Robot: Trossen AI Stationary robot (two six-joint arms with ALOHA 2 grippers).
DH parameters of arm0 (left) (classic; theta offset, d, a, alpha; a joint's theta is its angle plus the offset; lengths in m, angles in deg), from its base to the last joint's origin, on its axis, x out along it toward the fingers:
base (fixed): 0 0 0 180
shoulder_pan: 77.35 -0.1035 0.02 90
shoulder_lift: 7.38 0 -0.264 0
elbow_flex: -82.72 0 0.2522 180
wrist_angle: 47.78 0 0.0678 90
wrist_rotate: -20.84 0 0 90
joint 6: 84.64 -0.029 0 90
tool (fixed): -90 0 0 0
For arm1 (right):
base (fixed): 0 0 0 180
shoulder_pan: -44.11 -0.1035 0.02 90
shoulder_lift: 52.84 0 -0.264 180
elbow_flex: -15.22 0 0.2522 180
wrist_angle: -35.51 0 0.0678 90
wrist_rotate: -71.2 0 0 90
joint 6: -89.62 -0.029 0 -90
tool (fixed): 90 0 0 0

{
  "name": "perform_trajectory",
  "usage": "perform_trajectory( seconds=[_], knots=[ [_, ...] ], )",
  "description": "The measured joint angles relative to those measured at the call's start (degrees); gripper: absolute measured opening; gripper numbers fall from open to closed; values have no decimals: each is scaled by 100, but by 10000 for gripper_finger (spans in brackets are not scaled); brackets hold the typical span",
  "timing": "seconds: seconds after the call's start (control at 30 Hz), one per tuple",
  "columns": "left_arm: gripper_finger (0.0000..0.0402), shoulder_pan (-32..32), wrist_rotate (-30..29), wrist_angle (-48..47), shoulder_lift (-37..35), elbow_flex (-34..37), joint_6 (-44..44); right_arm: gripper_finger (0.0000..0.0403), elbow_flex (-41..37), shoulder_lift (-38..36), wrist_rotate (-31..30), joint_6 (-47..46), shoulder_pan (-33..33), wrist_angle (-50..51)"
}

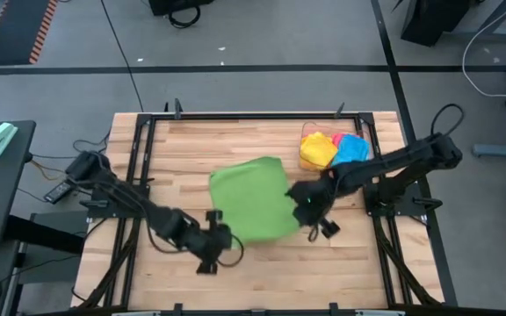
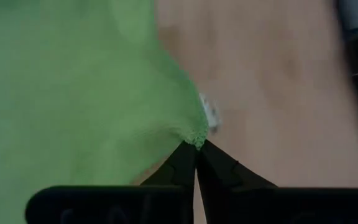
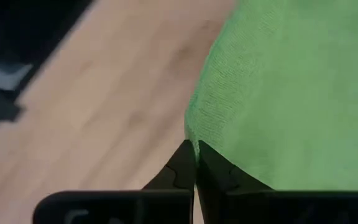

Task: Fold microfiber towels
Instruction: Fold the green microfiber cloth

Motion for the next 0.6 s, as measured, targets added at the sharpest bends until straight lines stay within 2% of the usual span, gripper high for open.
perform_trajectory(
  seconds=[0.27, 0.37, 0.43, 0.6],
  knots=[
    [7, 249, 970, 1270, 351, 0, 43, 10, -50, 2, 460, -539, -1095, -133],
    [11, 276, 1011, 1557, 300, -2, 43, 10, -50, 2, 455, -700, -1265, -136],
    [20, 291, 1011, 1554, 248, -3, 24, 10, -50, 2, 261, -788, -1288, -149],
    [18, 179, 970, 952, 248, -6, 14, 10, -50, 2, -825, -915, -1200, -110]
  ],
)
